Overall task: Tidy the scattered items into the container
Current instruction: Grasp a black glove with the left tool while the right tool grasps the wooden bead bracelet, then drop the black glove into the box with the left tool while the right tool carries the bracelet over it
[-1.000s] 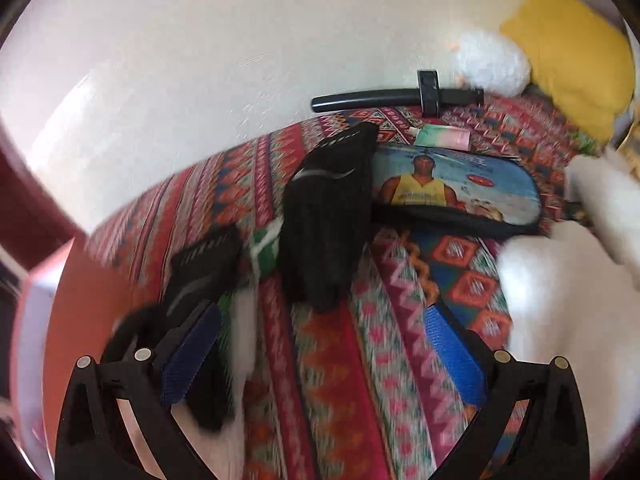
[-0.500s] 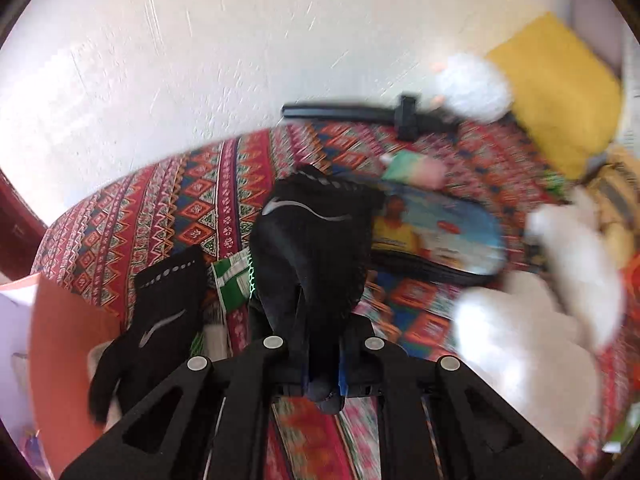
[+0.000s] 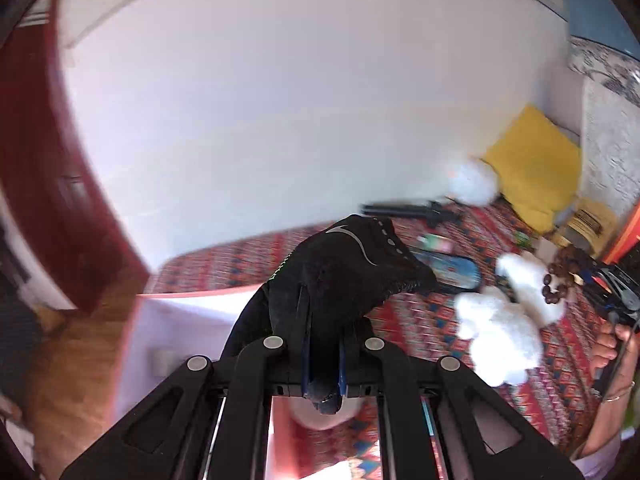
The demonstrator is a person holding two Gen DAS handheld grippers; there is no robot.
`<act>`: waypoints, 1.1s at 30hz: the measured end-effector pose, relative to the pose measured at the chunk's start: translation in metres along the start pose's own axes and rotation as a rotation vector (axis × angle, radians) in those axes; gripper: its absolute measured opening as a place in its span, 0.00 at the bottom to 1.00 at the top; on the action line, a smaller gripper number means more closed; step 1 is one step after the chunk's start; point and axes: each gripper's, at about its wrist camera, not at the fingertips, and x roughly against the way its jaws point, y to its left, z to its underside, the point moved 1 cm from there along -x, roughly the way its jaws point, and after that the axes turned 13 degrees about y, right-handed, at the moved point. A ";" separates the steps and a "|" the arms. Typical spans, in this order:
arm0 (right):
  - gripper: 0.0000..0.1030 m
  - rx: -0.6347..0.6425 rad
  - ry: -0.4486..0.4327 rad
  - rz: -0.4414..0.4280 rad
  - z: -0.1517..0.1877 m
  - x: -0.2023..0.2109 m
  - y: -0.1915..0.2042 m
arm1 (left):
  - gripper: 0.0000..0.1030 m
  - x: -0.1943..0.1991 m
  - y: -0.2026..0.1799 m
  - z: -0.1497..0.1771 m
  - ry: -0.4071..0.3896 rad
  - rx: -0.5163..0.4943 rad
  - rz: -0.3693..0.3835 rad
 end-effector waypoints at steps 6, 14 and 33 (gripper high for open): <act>0.17 0.038 0.024 -0.003 0.005 -0.009 0.015 | 0.17 0.017 0.106 0.011 0.013 0.226 -0.176; 0.17 0.092 0.057 0.008 0.010 -0.021 0.031 | 0.96 -0.048 0.185 0.066 0.327 0.467 -0.075; 0.17 0.310 0.258 -0.011 0.064 -0.080 0.114 | 1.00 -0.035 0.219 0.208 -0.162 0.929 0.082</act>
